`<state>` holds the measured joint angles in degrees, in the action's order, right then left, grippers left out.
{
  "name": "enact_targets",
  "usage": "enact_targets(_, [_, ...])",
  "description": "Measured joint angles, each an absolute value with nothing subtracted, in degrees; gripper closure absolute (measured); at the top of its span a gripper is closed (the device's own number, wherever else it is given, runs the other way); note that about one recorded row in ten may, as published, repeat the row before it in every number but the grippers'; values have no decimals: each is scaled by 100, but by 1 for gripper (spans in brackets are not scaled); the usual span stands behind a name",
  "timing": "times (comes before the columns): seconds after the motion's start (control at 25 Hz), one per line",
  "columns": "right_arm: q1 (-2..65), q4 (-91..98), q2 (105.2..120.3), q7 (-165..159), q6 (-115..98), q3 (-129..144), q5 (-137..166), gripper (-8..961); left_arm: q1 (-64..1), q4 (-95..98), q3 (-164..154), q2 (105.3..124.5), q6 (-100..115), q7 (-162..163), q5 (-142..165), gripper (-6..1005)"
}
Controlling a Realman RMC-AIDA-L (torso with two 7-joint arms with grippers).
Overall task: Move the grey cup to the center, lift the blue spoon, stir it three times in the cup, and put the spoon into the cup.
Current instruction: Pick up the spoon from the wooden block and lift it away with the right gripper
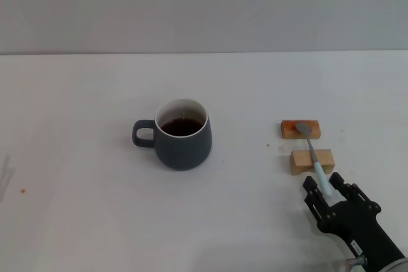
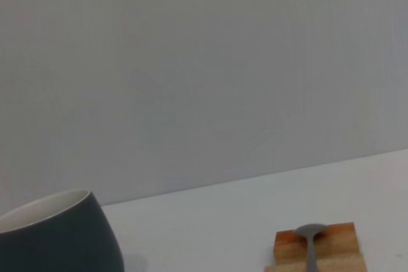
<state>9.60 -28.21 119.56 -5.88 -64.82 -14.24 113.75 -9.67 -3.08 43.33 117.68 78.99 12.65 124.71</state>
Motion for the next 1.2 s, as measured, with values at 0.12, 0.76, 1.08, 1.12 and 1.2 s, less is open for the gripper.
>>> enact_targets(0.12, [965,-2825,11955,-590,-6476,-1420,11375,243,-955,-308,4333,11768,7902,1265,12478,144])
enact_targets(0.76, [967,-2805,11953,-590,-6477,-1462,11336,459,-931,-298,4333,11768,7902,1265,12491,144])
enact_targets(1.08, [1021,-2790,11953,-590,-6389,-1487,11326,471,-932,-299,4333,11768,7901,1266,12489,144])
enact_targets(1.12, [1029,-2793,11953,-590,-6362,-1491,11324,473,-932,-298,4333,11768,7902,1267,12489,144])
enact_targets(1.2, [1038,-2800,11953,-590,-6341,-1494,11321,476,-932,-299,4333,11768,7909,1270,12489,144])
